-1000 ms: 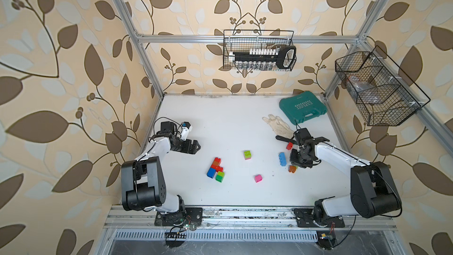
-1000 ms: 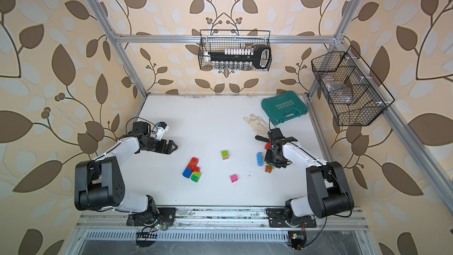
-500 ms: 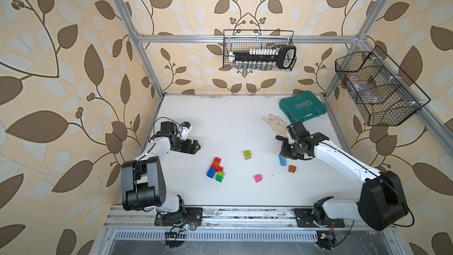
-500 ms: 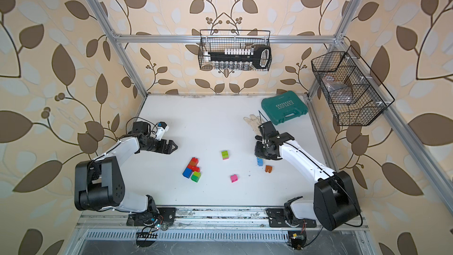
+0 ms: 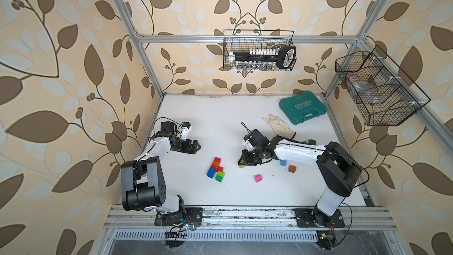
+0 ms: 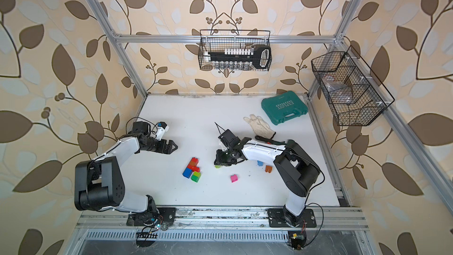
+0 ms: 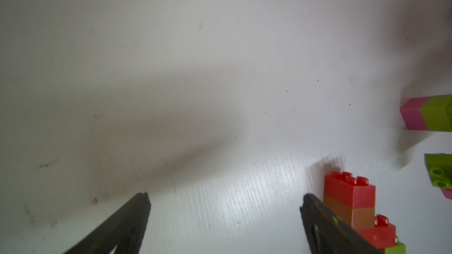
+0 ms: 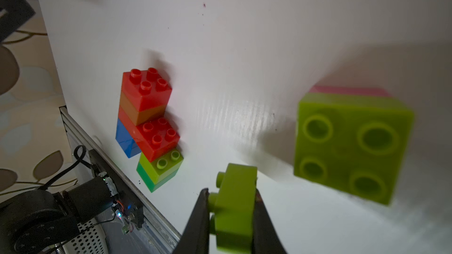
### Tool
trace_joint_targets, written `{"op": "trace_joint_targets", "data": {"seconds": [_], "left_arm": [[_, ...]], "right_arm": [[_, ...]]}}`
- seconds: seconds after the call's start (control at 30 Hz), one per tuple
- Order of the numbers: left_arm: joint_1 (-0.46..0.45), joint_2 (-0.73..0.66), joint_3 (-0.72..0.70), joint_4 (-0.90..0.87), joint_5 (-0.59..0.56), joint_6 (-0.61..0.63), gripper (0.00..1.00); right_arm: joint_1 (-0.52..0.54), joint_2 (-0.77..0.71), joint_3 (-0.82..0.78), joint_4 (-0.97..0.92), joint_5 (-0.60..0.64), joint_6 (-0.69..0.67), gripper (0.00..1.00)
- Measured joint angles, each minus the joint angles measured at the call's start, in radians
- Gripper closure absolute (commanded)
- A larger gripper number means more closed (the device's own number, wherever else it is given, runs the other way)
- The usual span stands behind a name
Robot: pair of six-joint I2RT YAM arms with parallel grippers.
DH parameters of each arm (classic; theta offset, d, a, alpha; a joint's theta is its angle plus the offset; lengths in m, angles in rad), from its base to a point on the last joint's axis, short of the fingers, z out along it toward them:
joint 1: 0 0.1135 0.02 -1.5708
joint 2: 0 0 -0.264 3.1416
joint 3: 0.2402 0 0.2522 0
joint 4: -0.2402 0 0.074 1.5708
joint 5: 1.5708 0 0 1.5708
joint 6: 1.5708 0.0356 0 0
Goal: Assemble the letter h with lego
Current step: Place the lego brick at the center of the board.
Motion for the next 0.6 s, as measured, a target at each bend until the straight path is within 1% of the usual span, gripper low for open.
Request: {"op": "trace_joint_targets", "data": {"seconds": [0.07,0.2,0.3,0.4,0.6], "left_arm": [[0.0,0.0,0.0,0.0,0.0,0.0,0.01],[0.0,0.0,0.0,0.0,0.001,0.0,0.01],[0.0,0.0,0.0,0.0,0.001,0.0,0.01],[0.0,0.003,0.001,0.0,0.001,0.0,0.01],[0.0,0.005,0.002,-0.001,0.002,0.0,0.01]], "right_arm": [[0.002,0.008,-0.04,0.046,-0.012,0.015,0.8],[-0.006,0.004,-0.082,0.121,-0.032,0.031,0.77],[-0.019,-0.014,-0.126,0.164,-0.036,0.04,0.7],[-0.039,-0.041,-0.173,0.177,-0.026,0.039,0.65],[-0.06,-0.09,-0.215,0.159,0.005,0.026,0.63]]}}
